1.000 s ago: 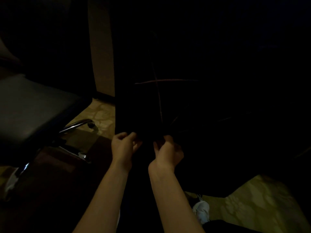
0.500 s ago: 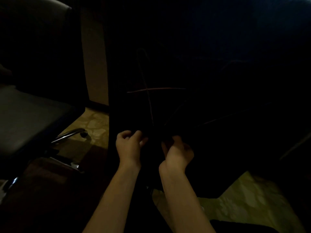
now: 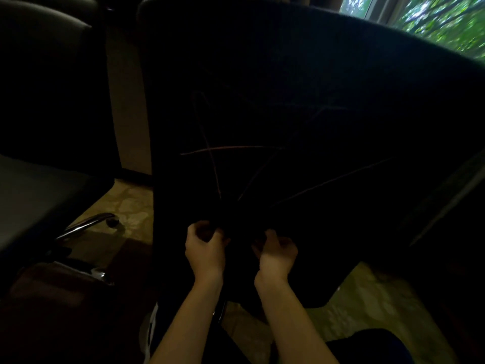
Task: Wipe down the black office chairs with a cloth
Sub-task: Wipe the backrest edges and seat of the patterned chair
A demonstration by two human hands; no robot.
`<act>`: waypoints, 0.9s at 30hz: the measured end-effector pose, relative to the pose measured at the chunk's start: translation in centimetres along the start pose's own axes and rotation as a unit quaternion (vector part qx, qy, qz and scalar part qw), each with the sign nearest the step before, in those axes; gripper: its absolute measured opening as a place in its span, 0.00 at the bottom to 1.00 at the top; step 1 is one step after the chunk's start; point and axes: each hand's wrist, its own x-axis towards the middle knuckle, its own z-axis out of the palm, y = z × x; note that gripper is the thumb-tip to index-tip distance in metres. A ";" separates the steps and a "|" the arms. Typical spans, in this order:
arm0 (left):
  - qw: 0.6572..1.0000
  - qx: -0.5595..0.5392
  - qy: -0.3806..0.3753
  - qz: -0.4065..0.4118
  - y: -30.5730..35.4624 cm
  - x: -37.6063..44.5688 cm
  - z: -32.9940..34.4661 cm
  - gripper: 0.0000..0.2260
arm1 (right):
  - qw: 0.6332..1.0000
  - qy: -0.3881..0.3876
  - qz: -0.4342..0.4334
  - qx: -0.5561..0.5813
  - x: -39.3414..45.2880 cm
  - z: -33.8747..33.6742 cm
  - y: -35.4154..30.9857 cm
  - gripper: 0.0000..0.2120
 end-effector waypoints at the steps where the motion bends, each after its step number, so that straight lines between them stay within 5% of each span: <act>1: 1.000 -0.011 -0.008 0.008 0.9 -0.1 0.1 0.08 | 1.000 -0.017 -0.022 -0.008 -0.2 0.0 -0.6 0.04; 8: 0.987 -0.024 -0.025 0.157 8.2 -1.6 0.0 0.04 | 0.975 -0.136 -0.171 -0.029 -3.7 1.9 -7.3 0.02; 13: 0.959 0.076 0.044 0.269 12.3 -1.3 -0.7 0.03 | 0.959 -0.173 -0.217 -0.064 -5.7 3.4 -8.9 0.03; 18: 0.929 0.065 0.053 0.360 16.8 0.6 -0.4 0.03 | 0.921 -0.195 -0.329 -0.081 -7.8 6.8 -12.2 0.08; 21: 0.905 0.029 0.056 0.420 19.7 2.5 0.0 0.02 | 0.857 -0.188 -0.467 -0.110 -8.2 9.1 -13.2 0.10; 27: 0.851 -0.055 0.097 0.513 23.9 5.4 1.0 0.04 | 0.666 -0.174 -0.710 -0.148 -7.9 13.6 -15.0 0.13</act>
